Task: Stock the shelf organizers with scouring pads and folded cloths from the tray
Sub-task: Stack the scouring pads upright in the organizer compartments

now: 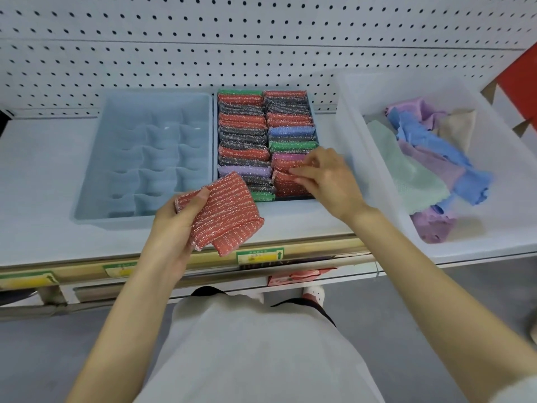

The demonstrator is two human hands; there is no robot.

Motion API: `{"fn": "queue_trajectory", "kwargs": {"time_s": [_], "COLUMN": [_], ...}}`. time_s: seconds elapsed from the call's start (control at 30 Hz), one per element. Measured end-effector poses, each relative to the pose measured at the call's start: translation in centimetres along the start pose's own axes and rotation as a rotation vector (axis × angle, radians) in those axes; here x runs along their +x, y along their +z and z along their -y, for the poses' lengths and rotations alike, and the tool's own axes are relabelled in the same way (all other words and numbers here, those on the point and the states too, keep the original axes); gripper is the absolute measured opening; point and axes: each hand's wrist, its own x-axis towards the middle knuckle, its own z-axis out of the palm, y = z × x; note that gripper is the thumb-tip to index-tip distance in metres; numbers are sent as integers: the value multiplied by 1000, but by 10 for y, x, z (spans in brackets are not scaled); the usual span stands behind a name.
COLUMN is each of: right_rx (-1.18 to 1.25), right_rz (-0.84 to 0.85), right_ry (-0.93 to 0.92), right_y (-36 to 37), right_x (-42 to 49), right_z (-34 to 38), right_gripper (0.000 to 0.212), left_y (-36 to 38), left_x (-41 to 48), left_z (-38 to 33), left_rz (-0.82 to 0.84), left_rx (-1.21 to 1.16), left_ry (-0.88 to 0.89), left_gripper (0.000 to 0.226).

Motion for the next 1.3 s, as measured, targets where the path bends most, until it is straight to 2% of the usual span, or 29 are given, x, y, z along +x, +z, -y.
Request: {"fn": "queue_trajectory", "kwargs": {"time_s": [0.07,0.1,0.17,0.23,0.3,0.47,0.57,0.63,0.7,0.77,0.97,1.1,1.2,1.3], "right_rx": [261,475,857,865,762,958,1079,1161,1126,949,196,25,15,15], "right_rz": [-102,-87,71,273,352,166,127,63,-49,-110,142,105,70,187], "right_ry": [268,392,465,363,315,536,705,815,831,743,380,149,221,212], "right_y": [-16,-27,-44,-48,-38,-29,-27,-28,-33,-40,-42,-22,-17,-15], "right_x": [-1,-1,0,-2,-3,-6,-9,-9,-7,-6,-17,-12,-8,-10], "right_z": [15,28,59,79,85,82,83,79,64,41,11,19,13,7], "right_gripper": [17,17,24,46,57,32,25,22,22,22,16,16,13,10], "left_y": [4,7,13,22,29,30,25,22,17,9,-9,-7,-7,-8], "left_x": [-2,-3,-5,-6,-7,-8,-7,-4,0,3,13,13,12,13], "left_z": [1,1,4,6,6,3,2,4,6,7,0,-3,-2,2], "left_rz": [21,37,80,128,153,270,318,297,221,136,4,26,19,28], "left_rx": [16,29,63,90,108,25,1,-11,-30,-54,-149,-76,-30,-28], "left_ry": [7,10,17,27,46,77,71,57,46,45,77,130,144,127], "left_gripper": [30,31,32,33,33,54,54,45,33,30,31,17,14,15]}}
